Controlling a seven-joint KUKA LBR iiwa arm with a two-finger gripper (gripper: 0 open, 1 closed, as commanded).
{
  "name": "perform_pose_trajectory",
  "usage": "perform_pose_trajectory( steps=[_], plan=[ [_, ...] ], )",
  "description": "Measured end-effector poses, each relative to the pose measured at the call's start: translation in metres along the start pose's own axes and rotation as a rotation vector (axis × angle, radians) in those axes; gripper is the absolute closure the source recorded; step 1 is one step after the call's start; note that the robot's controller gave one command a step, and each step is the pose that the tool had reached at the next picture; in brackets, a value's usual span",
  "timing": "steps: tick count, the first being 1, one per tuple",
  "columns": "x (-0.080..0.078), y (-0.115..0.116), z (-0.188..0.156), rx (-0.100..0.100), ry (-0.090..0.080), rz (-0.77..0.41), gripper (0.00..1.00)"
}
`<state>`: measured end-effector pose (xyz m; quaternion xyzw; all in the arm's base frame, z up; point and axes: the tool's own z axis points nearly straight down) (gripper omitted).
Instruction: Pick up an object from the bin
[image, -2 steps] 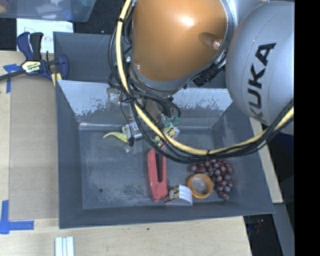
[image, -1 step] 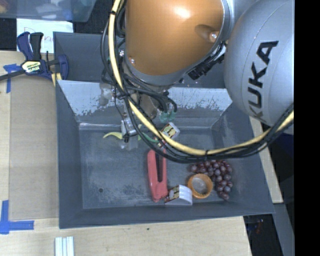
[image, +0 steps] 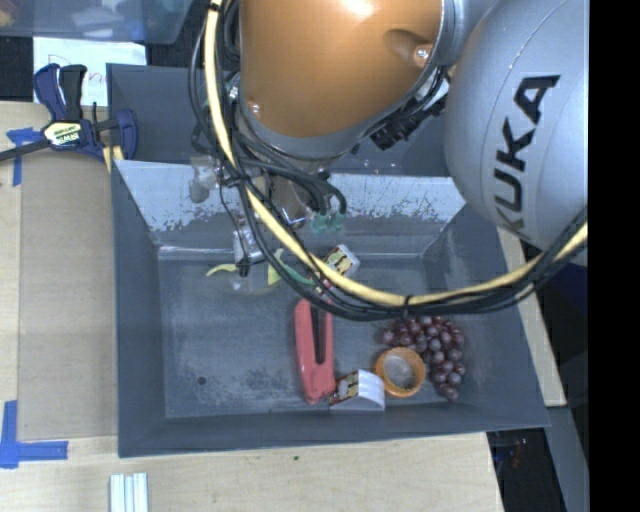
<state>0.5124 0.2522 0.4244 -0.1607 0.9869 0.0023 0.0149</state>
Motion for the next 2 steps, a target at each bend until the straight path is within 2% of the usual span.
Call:
perform_pose_trajectory(
  steps=[1, 2],
  plan=[
    [-0.0152, -0.0125, 0.0039, -0.001, -0.007, 0.027, 1.0],
    [-0.0153, -0.0125, 0.0038, -0.001, -0.008, 0.027, 1.0]
  ],
)
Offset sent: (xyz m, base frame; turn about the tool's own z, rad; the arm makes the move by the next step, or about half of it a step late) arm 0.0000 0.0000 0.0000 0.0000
